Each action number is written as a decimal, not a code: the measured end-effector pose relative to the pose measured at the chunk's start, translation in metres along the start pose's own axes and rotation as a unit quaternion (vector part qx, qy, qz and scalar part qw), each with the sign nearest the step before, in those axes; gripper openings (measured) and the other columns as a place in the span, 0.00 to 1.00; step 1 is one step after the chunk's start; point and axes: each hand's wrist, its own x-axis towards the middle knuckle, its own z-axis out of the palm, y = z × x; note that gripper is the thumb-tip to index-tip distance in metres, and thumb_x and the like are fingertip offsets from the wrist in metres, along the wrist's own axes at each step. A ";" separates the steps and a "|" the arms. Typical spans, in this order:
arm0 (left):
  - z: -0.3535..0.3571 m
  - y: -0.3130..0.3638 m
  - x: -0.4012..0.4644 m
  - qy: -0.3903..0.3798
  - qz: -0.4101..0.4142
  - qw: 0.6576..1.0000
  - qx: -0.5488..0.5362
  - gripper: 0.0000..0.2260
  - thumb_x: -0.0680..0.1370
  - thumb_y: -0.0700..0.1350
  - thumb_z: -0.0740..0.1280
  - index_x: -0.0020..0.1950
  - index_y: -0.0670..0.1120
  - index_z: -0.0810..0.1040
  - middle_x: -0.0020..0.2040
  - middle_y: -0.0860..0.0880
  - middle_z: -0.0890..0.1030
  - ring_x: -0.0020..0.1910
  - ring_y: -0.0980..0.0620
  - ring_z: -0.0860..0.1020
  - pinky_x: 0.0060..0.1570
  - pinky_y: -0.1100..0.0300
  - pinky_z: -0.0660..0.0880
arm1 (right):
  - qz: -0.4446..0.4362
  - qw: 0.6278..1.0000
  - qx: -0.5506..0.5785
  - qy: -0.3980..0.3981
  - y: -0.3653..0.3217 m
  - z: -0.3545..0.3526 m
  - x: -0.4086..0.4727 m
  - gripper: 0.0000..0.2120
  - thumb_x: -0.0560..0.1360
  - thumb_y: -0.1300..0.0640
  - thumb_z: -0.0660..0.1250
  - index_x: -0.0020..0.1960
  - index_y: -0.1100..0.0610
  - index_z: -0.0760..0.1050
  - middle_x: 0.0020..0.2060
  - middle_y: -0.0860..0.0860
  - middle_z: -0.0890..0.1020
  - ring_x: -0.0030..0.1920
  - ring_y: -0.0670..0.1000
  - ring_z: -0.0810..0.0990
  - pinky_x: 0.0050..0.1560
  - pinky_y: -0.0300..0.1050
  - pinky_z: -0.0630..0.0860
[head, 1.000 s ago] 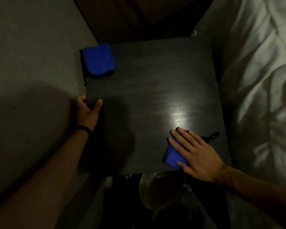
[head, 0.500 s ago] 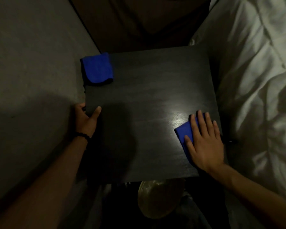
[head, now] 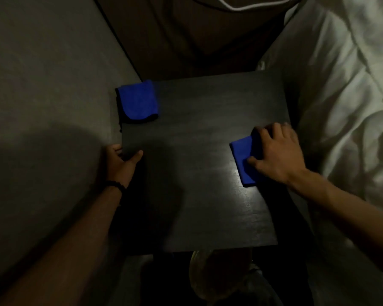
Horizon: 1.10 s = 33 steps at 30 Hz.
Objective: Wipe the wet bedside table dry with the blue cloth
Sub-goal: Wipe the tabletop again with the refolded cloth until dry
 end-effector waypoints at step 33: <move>0.058 0.081 0.076 0.029 0.289 0.839 0.460 0.25 0.82 0.55 0.48 0.78 0.51 0.49 0.78 0.42 0.47 0.76 0.39 0.45 0.73 0.42 0.48 | -0.124 0.991 -0.013 0.051 -0.169 0.028 0.132 0.34 0.83 0.40 0.37 0.83 0.57 0.40 0.82 0.58 0.42 0.82 0.56 0.39 0.80 0.53 0.36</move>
